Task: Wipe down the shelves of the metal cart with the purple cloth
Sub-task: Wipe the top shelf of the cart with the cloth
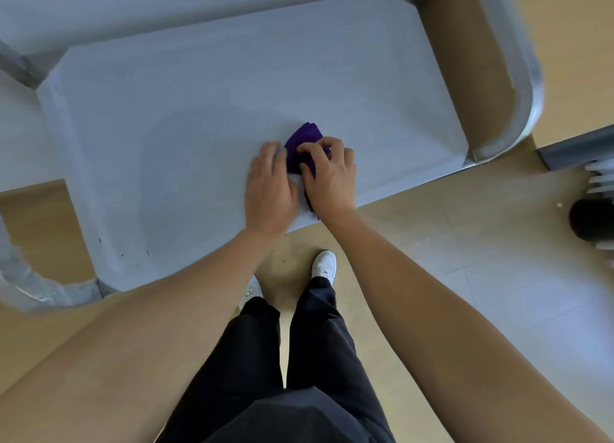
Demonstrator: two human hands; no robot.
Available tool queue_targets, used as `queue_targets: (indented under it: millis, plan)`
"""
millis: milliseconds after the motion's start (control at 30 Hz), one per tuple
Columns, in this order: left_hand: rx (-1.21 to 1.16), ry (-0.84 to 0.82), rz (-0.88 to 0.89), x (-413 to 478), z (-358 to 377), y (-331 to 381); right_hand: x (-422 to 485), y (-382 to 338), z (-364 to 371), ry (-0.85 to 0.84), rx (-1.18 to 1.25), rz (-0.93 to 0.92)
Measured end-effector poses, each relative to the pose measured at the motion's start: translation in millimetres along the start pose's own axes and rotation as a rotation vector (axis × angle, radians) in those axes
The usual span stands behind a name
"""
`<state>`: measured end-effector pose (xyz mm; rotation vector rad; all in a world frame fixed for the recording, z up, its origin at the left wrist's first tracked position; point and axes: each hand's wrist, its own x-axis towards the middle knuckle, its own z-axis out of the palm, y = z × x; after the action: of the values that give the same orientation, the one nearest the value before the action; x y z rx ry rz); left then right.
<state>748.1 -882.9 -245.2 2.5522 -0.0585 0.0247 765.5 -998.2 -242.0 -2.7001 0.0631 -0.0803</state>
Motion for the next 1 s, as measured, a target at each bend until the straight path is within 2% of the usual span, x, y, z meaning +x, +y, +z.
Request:
queue_targets:
  millis: [200,333,500,600,667,733,800,900,1000]
  plan:
    - [0.03,-0.05,0.073,8.7,29.8,44.2,18.4,55.4,-24.3,0.02,-0.025,0.0]
    - [0.117,-0.049,0.036,12.2,45.2,51.7,39.6,97.6,-42.9,0.021,-0.061,-0.002]
    - [0.196,-0.034,0.042,8.9,53.2,50.5,60.7,151.5,-62.7,0.116,-0.071,0.077]
    - [0.227,-0.042,0.029,9.6,53.3,52.9,60.8,147.1,-50.8,0.207,-0.017,0.176]
    - [0.228,-0.043,0.027,9.6,53.5,53.4,53.9,124.1,-35.4,0.213,0.045,0.1]
    - [0.219,-0.027,0.02,9.5,54.1,52.9,40.1,96.5,-21.3,0.146,0.07,-0.058]
    - [0.208,-0.025,0.007,9.3,54.2,53.0,34.2,83.0,-17.3,0.123,0.08,-0.135]
    - [0.213,-0.025,0.018,10.2,54.9,53.3,47.7,103.1,-28.1,0.132,0.036,-0.188]
    - [0.226,-0.036,0.017,9.8,55.0,54.6,68.2,147.6,-46.4,0.215,0.005,-0.099]
